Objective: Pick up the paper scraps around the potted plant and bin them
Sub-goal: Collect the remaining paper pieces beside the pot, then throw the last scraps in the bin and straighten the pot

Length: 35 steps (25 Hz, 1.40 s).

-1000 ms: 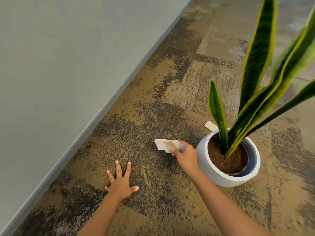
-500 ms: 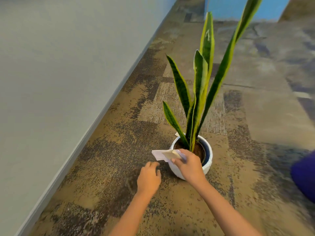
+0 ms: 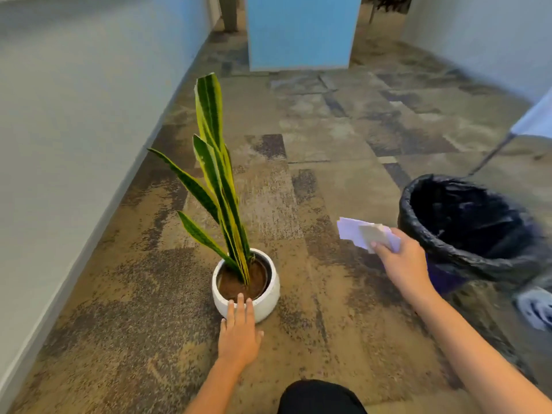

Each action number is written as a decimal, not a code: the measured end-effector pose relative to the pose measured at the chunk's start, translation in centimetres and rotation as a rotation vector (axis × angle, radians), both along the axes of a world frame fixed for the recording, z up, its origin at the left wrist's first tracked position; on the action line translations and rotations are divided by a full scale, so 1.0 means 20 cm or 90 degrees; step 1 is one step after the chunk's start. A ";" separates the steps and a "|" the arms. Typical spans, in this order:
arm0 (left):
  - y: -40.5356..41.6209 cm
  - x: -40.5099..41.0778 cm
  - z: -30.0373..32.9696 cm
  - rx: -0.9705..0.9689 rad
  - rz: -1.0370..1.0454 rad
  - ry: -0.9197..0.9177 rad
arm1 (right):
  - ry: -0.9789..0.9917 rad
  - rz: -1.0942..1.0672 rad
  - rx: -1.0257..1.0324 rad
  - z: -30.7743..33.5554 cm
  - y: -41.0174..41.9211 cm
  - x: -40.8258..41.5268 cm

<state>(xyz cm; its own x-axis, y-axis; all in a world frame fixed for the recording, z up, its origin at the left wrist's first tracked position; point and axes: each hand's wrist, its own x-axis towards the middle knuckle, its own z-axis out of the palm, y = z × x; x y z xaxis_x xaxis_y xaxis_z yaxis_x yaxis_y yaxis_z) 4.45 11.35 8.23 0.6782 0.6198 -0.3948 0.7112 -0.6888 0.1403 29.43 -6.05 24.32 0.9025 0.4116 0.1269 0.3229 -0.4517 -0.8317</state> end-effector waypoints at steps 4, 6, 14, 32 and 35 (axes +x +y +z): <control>0.00 0.04 0.04 -0.002 -0.012 0.024 | -0.056 -0.225 0.036 0.14 -0.28 0.37; -0.01 0.04 0.05 -0.013 -0.020 0.028 | -0.027 -0.302 0.013 0.17 -0.40 0.52; -0.01 0.00 0.09 -0.045 -0.055 0.084 | 0.149 -0.324 -0.048 0.19 -0.56 0.76; -0.31 -0.15 0.21 0.005 0.042 -0.205 | -0.130 0.058 -0.035 -0.18 -0.56 -0.01; -0.37 -0.22 0.11 0.010 0.048 -0.183 | -0.120 0.140 -0.106 -0.35 -0.55 -0.13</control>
